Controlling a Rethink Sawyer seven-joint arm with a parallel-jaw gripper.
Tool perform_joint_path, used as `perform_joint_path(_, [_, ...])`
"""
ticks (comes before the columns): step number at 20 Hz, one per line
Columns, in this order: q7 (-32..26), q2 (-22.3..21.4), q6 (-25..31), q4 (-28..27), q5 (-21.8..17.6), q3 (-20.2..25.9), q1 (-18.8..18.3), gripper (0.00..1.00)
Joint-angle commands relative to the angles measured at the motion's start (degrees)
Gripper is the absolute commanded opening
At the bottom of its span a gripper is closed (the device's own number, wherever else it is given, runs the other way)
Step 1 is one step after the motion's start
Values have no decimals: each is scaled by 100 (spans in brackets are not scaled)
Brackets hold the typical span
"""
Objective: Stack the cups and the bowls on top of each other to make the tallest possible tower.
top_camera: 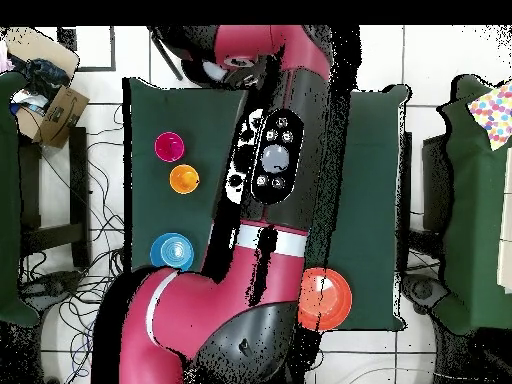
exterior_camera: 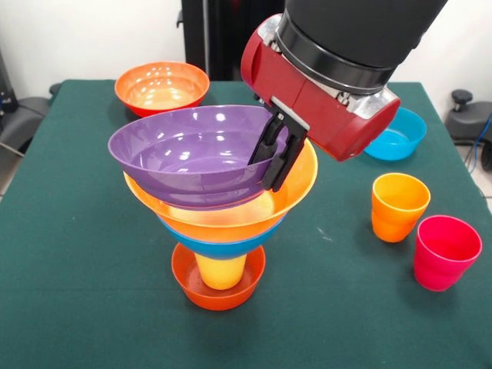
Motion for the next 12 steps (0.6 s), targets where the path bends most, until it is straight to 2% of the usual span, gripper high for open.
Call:
perform_joint_path(1, [-1065, 19, 102, 419, -165, 369, 1, 0])
perform_joint_path(12, [-950, -196, 38, 930, -154, 564, 144, 0])
